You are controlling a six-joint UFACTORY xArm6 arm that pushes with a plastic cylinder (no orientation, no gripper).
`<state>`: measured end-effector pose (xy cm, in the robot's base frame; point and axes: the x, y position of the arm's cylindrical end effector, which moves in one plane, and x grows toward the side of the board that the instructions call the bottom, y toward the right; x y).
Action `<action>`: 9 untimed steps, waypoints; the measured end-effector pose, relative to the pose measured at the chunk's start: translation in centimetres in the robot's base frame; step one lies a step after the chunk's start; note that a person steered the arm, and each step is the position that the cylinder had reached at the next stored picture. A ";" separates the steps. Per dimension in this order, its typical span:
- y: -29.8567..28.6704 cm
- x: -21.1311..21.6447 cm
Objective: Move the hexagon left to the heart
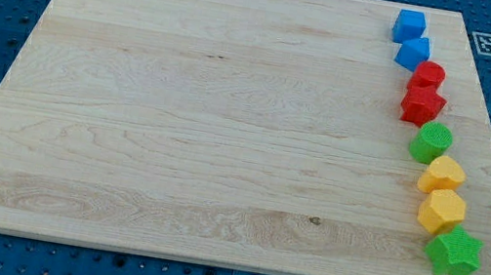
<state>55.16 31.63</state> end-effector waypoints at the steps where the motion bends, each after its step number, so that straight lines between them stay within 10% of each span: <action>1: -2.2 0.0; 9: -22.3 -2.5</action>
<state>52.70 9.29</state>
